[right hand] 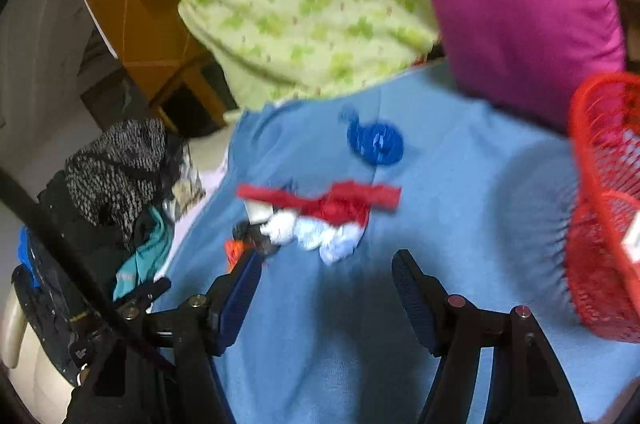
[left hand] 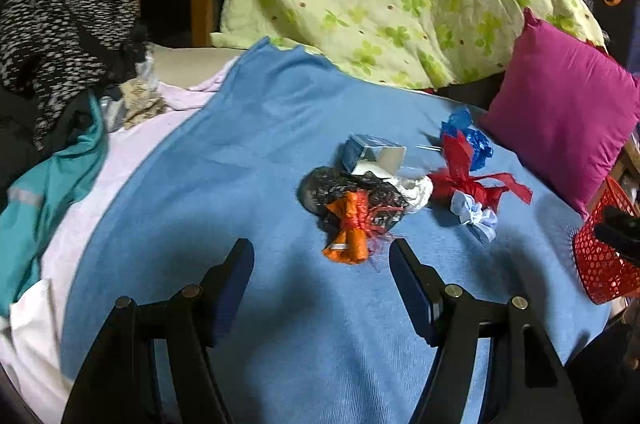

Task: Collect trash
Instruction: 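Return both tools to the trash pile on the cloth, then grasp the orange wrapper with the left tool while the right tool grasps the white tissue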

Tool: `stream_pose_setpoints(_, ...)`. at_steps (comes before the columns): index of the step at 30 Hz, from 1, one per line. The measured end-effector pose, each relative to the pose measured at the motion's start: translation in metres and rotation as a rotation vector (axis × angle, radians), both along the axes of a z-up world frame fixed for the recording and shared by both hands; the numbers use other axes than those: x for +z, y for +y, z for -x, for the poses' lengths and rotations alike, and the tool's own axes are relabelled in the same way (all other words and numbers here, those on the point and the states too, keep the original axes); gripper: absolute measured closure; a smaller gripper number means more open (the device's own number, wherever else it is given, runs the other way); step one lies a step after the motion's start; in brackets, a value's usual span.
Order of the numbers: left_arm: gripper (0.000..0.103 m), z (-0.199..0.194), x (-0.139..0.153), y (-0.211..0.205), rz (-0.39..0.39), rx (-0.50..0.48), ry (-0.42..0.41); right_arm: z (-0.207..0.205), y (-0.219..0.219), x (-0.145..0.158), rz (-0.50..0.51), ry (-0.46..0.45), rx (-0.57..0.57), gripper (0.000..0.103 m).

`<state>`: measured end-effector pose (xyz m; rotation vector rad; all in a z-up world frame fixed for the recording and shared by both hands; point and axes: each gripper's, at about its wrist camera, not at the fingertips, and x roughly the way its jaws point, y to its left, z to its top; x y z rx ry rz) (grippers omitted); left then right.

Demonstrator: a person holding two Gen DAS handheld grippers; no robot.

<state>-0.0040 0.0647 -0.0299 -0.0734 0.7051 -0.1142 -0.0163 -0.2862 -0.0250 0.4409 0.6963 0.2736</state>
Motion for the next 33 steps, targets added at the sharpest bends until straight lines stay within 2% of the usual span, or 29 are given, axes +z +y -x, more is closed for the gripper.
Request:
stream_pose_setpoints(4,0.032,-0.022,-0.015,0.0,0.037,-0.048,0.043,-0.033,0.009,-0.027,-0.003,0.079,0.041,0.032)
stream_pose_setpoints(10,0.032,-0.058,-0.039,0.007,0.167,-0.08,0.121,-0.072,0.04,-0.049,0.049,0.143,0.135,0.032)
stream_pose_setpoints(12,0.032,-0.065,-0.041,0.004,0.178,-0.091,0.128,-0.079,0.05,-0.048,0.078,0.133,0.154,0.032)
stream_pose_setpoints(16,0.034,-0.08,-0.045,-0.004,0.148,-0.116,0.132,-0.097,0.06,-0.043,0.097,0.098,0.191,0.035)
stream_pose_setpoints(18,0.043,-0.086,-0.051,-0.009,0.143,-0.136,0.153,-0.107,0.064,-0.044,0.103,0.104,0.211,0.039)
stream_pose_setpoints(22,0.052,-0.093,-0.059,-0.016,0.15,-0.168,0.185,-0.13,0.068,-0.054,0.131,0.138,0.217,0.041)
stream_pose_setpoints(26,0.073,-0.096,-0.065,-0.02,0.155,-0.202,0.204,-0.148,0.077,-0.066,0.183,0.172,0.25,0.041)
stream_pose_setpoints(29,0.076,-0.096,-0.067,-0.016,0.188,-0.2,0.217,-0.148,0.084,-0.072,0.206,0.198,0.271,0.044)
stream_pose_setpoints(33,0.077,-0.09,-0.065,-0.013,0.203,-0.201,0.224,-0.137,0.083,-0.069,0.164,0.213,0.327,0.057)
